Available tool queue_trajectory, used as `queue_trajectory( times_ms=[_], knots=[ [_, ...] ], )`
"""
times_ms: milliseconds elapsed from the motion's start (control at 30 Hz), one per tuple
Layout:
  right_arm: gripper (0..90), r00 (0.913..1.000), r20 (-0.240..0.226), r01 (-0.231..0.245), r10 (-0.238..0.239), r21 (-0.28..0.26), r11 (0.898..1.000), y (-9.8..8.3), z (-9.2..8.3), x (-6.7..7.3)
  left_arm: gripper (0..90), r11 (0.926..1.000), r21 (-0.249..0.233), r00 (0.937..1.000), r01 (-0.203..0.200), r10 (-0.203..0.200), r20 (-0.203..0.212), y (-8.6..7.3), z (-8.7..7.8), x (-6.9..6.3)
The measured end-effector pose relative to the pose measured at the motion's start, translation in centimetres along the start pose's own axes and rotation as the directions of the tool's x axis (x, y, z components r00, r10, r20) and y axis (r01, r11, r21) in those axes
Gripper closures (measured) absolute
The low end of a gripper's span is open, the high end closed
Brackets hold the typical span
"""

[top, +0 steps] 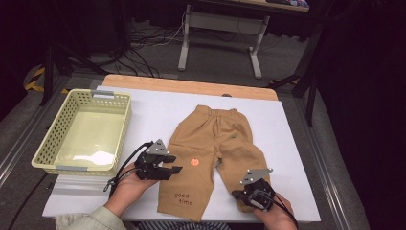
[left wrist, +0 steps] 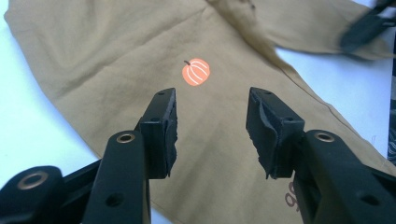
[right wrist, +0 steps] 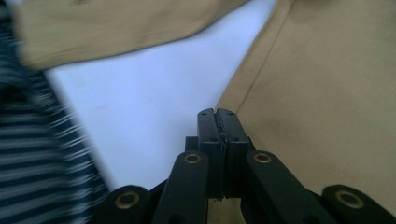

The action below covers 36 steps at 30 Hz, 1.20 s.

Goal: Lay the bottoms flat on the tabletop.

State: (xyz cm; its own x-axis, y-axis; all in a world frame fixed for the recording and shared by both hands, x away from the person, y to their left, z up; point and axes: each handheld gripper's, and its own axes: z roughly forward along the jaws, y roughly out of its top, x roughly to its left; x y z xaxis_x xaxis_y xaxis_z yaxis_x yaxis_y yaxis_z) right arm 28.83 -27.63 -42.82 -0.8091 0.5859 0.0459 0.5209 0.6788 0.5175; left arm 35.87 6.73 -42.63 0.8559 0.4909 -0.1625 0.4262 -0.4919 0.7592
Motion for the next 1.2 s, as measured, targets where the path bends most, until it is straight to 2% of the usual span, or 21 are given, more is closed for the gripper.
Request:
queue_trajectory(
  times_ms=[100,167,200,233,300,367,400,433,500,567,633,667,700,733,800,833,933,1067,1133,1167,1200],
  knots=[
    [89.5,0.9968,-0.080,-0.001,0.004,0.036,0.999,-0.5,-0.9,0.9,53.4,0.9999,-0.001,0.9999,0.017,-0.017,-0.003,0.1,0.1,0.4],
    [82.9,0.9944,-0.104,0.022,-0.020,0.012,1.000,-0.7,-1.3,1.1,52.3,0.9997,-0.001,0.9997,0.024,-0.024,-0.010,0.3,0.2,0.4],
    [71.1,0.9955,-0.092,0.021,-0.023,-0.027,0.999,-0.7,-1.5,0.9,51.4,0.9997,-0.004,0.9995,0.026,-0.026,-0.018,0.4,0.3,0.4],
    [66.1,0.9970,-0.076,0.004,-0.009,-0.068,0.998,-0.6,-1.8,0.5,49.8,0.9998,-0.004,0.9995,0.019,-0.019,-0.024,0.5,0.3,0.5],
    [64.1,0.9984,-0.051,-0.034,0.026,-0.158,0.987,-0.5,-2.9,-1.0,46.5,0.9998,-0.015,0.9990,0.012,-0.012,-0.042,0.7,0.3,0.7],
    [63.6,0.9965,0.028,-0.071,0.079,-0.215,0.974,-0.6,-3.6,-2.5,44.9,0.9993,-0.023,0.9981,0.028,-0.029,-0.053,1.0,0.3,1.1],
    [64.4,0.9865,0.115,-0.088,0.116,-0.224,0.971,-0.8,-3.9,-3.7,44.2,0.9988,-0.033,0.9978,0.036,-0.038,-0.054,1.1,0.4,1.3],
    [65.8,0.9758,0.169,-0.099,0.139,-0.224,0.969,-0.9,-4.0,-4.5,43.7,0.9980,-0.041,0.9972,0.049,-0.051,-0.055,1.1,0.4,1.5],
    [65.8,0.9458,0.253,-0.148,0.203,-0.221,0.964,-1.6,-3.8,-6.5,42.2,0.9975,-0.039,0.9963,0.059,-0.062,-0.060,1.3,0.6,1.8],
    [61.4,0.9121,0.304,-0.223,0.275,-0.196,0.955,-2.5,-3.3,-8.6,41.1,0.9981,-0.035,0.9963,0.050,-0.052,-0.068,1.4,0.7,2.1],
    [60.1,0.8988,0.310,-0.267,0.310,-0.173,0.948,-3.1,-2.7,-9.7,39.7,0.9976,-0.040,0.9958,0.056,-0.058,-0.070,1.5,0.9,2.2],
    [60.7,0.8977,0.301,-0.283,0.322,-0.167,0.944,-3.3,-2.5,-10.1,39.0,0.9980,-0.038,0.9953,0.050,-0.053,-0.081,1.6,1.1,2.4],
    [63.2,0.9046,0.254,-0.311,0.343,-0.155,0.937,-3.6,-2.0,-10.4,38.1,0.9977,-0.039,0.9949,0.055,-0.058,-0.083,1.7,1.2,2.4],
    [65.9,0.9076,0.236,-0.320,0.347,-0.146,0.936,-3.7,-1.8,-10.6,37.4,0.9975,-0.039,0.9942,0.059,-0.062,-0.088,1.8,1.3,2.6],
    [83.1,0.9113,0.241,-0.307,0.334,-0.141,0.941,-3.6,-1.6,-10.4,36.3,0.9976,-0.035,0.9935,0.060,-0.063,-0.095,2.1,1.5,2.9],
    [87.1,0.9222,0.195,-0.314,0.334,-0.126,0.941,-3.5,-1.7,-10.5,35.9,0.9972,-0.036,0.9929,0.065,-0.069,-0.098,2.2,1.6,2.9],
    [88.7,0.9259,0.191,-0.313,0.326,-0.096,0.945,-3.3,-1.8,-10.2,34.8,0.9973,-0.032,0.9916,0.067,-0.070,-0.109,2.8,1.9,3.3],
    [88.0,0.9071,0.195,-0.369,0.373,-0.056,0.928,-3.8,-3.4,-10.0,33.2,0.9964,-0.038,0.9883,0.076,-0.080,-0.130,3.8,2.3,4.0],
    [81.5,0.9055,0.209,-0.368,0.369,-0.046,0.929,-3.8,-3.5,-10.2,32.1,0.9961,-0.038,0.9868,0.080,-0.085,-0.138,4.3,2.7,4.5],
    [74.8,0.9040,0.222,-0.360,0.365,-0.066,0.931,-3.6,-3.6,-10.4,31.7,0.9963,-0.034,0.9860,0.078,-0.083,-0.145,4.5,2.8,4.6],
    [73.4,0.9026,0.228,-0.357,0.365,-0.077,0.931,-3.4,-3.6,-10.5,31.3,0.9964,-0.030,0.9840,0.080,-0.083,-0.158,4.8,3.1,4.9]
  ],
)
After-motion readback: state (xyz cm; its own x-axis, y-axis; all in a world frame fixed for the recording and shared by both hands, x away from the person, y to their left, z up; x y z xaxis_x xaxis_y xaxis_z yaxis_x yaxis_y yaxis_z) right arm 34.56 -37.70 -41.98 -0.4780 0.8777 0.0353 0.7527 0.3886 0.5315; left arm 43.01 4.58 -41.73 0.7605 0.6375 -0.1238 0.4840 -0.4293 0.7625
